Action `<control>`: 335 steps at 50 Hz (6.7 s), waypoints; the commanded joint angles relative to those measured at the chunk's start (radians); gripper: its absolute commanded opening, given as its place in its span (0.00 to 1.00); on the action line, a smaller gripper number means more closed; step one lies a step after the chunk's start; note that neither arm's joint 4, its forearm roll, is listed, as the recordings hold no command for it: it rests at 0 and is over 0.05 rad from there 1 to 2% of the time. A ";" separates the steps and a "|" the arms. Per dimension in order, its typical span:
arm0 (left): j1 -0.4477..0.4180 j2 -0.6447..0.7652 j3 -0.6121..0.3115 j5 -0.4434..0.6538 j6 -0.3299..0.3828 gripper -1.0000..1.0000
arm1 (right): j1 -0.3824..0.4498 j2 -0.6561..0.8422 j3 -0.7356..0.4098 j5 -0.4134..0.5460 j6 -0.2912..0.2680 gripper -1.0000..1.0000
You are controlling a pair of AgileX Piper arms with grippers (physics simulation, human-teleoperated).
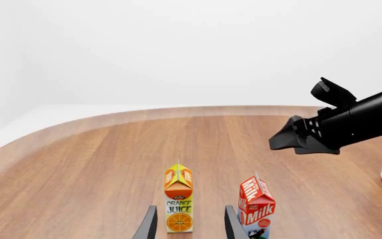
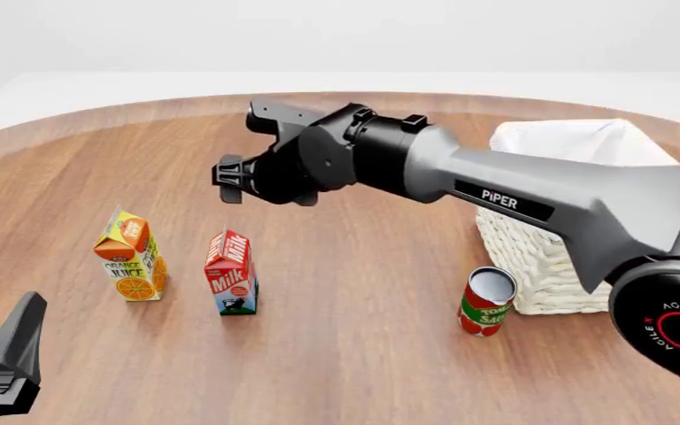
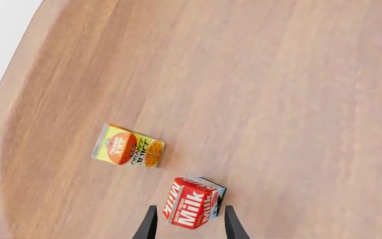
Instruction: Pick the milk and place it in the basket.
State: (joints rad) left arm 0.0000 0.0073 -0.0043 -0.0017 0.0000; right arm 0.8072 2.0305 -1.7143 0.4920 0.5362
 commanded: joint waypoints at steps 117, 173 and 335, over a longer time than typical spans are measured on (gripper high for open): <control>0.000 0.000 0.000 0.000 0.000 1.00 | 0.044 0.156 -0.024 -0.066 0.084 1.00; 0.000 0.000 0.000 0.000 0.000 1.00 | 0.055 0.204 -0.029 -0.089 0.105 1.00; 0.000 0.000 0.000 0.000 0.000 1.00 | -0.140 -0.279 0.161 -0.042 -0.014 0.00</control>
State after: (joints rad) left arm 0.0000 0.0073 -0.0043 -0.0017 0.0000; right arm 0.6895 1.8036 -1.5441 0.4468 0.5188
